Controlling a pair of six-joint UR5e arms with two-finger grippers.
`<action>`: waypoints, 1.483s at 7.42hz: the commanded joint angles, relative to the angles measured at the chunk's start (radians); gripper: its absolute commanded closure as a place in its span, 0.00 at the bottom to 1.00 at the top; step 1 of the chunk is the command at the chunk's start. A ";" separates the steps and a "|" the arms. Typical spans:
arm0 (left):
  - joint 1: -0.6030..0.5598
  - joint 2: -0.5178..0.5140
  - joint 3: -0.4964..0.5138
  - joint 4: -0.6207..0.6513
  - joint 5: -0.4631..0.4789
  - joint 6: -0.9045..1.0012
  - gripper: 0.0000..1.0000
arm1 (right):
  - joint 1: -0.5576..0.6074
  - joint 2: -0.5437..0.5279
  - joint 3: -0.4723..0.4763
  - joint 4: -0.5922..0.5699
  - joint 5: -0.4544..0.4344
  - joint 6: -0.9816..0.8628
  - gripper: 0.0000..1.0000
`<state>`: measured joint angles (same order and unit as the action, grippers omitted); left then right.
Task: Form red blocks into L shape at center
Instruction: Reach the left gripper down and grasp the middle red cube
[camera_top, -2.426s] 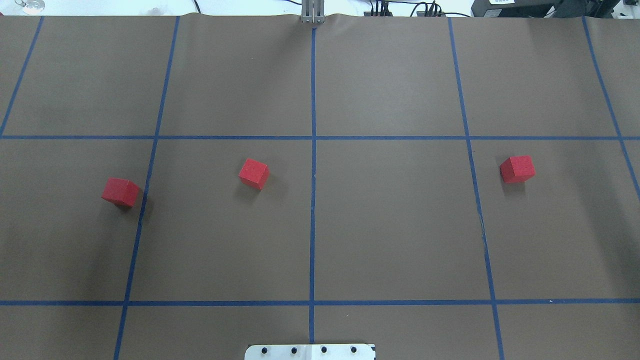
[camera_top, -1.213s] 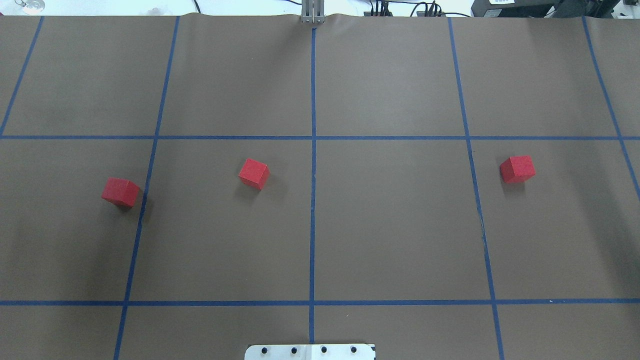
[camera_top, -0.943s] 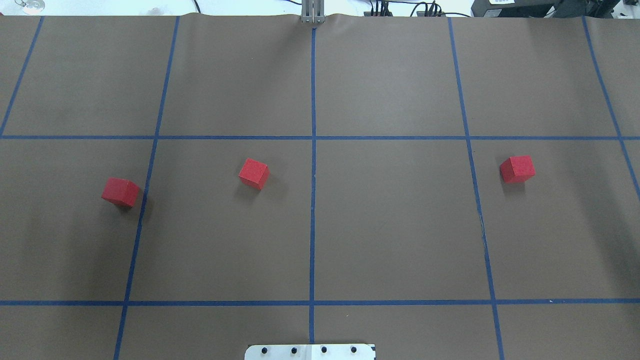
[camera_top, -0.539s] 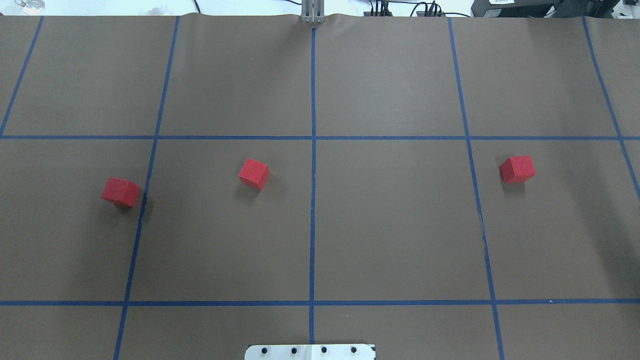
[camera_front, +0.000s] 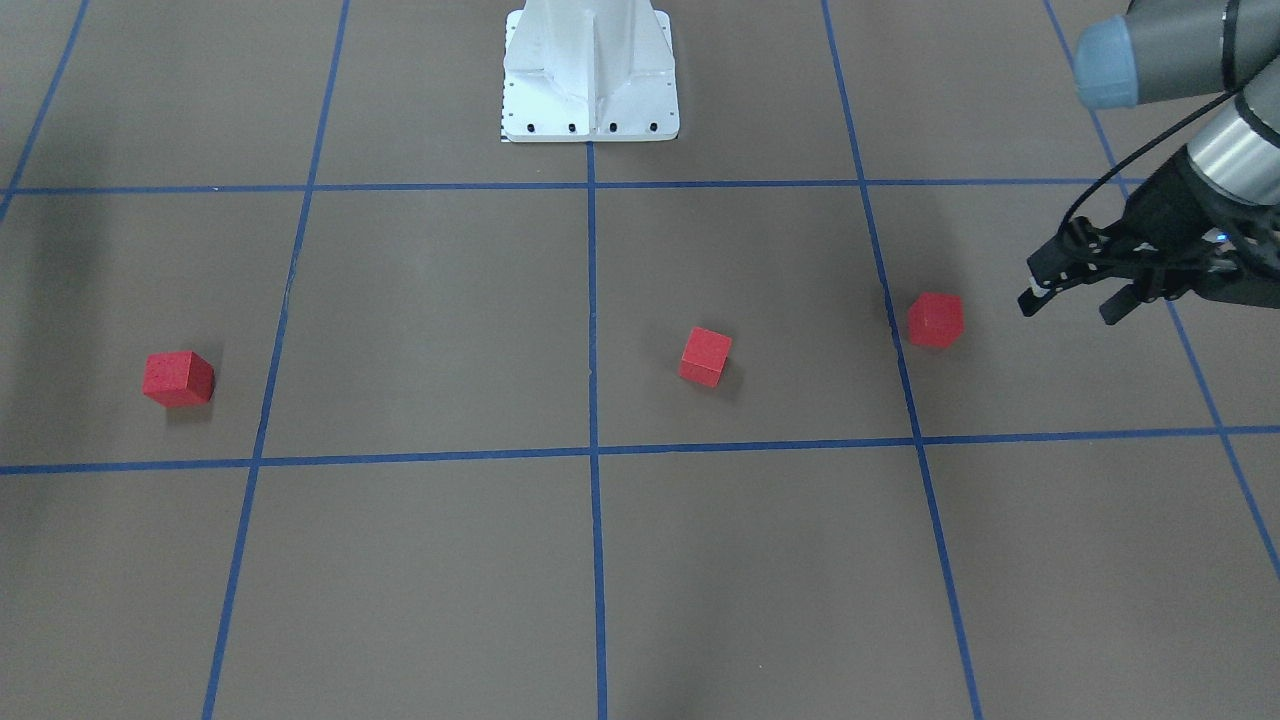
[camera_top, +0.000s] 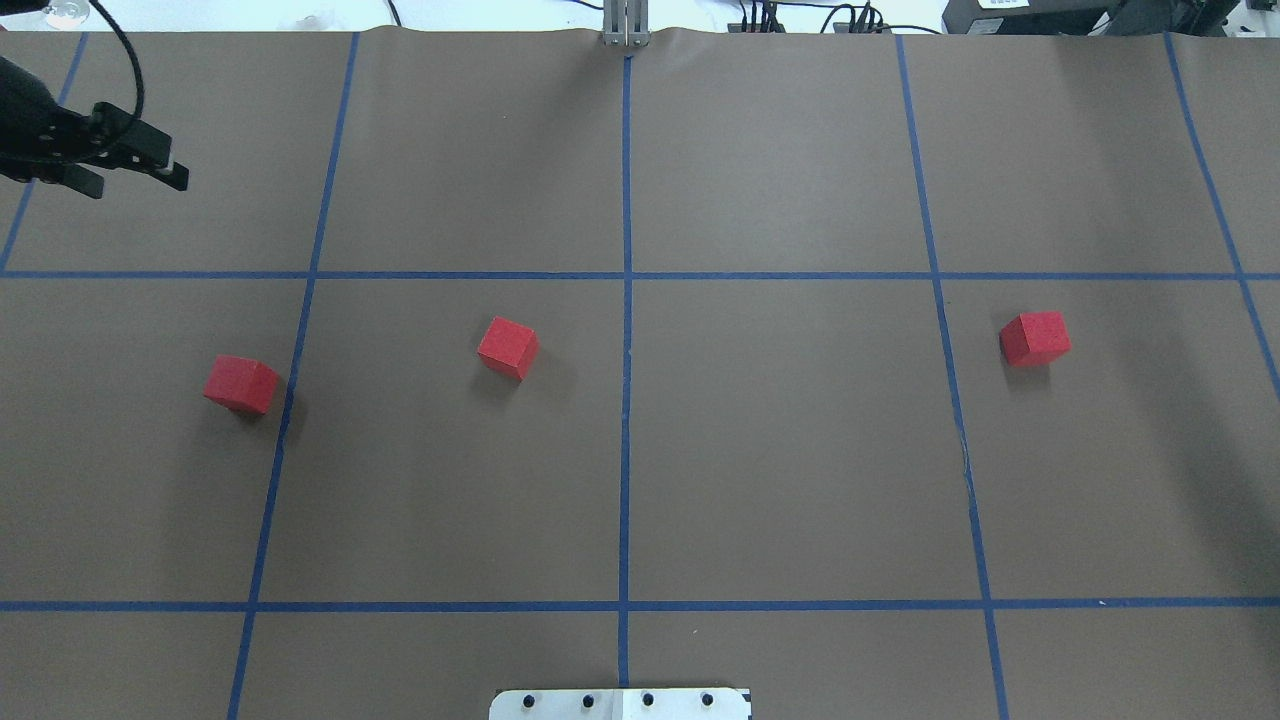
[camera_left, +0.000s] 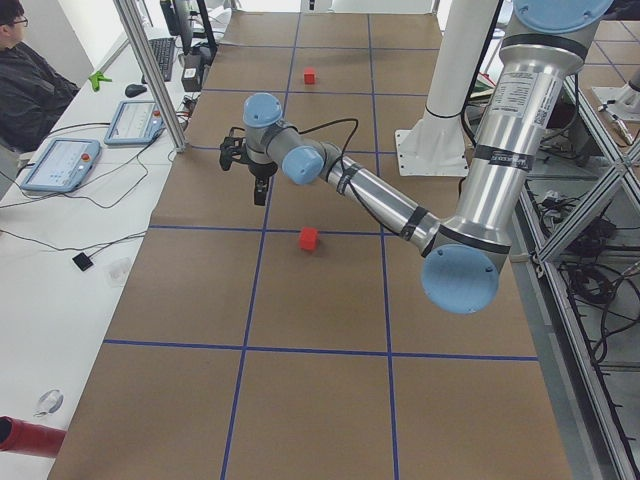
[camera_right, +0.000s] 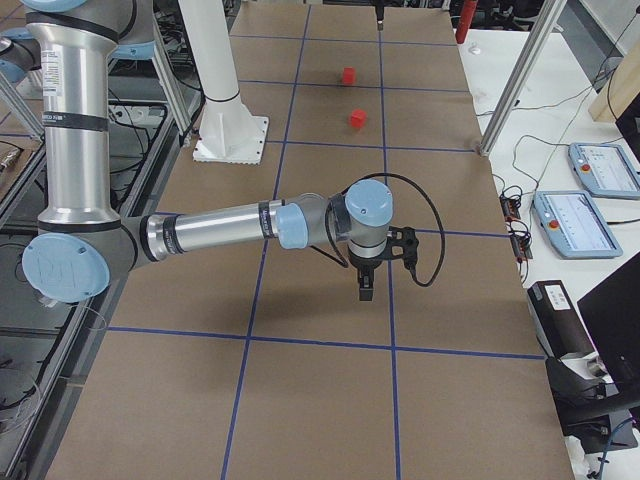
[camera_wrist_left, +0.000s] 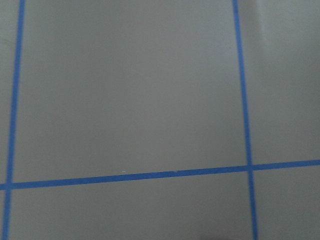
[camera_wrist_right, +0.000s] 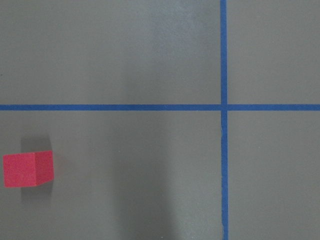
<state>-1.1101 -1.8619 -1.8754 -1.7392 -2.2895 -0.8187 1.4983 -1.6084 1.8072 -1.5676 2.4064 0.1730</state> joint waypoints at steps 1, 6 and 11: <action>0.201 -0.116 -0.002 -0.002 0.192 -0.178 0.00 | -0.003 -0.002 0.001 0.003 -0.003 0.003 0.01; 0.444 -0.286 0.244 -0.193 0.432 -0.178 0.01 | -0.013 -0.005 -0.014 0.077 -0.001 0.003 0.01; 0.536 -0.287 0.315 -0.207 0.495 -0.177 0.01 | -0.027 -0.001 -0.015 0.075 0.000 0.022 0.01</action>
<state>-0.5889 -2.1492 -1.5782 -1.9449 -1.8040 -0.9956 1.4719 -1.6093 1.7922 -1.4920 2.4057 0.1923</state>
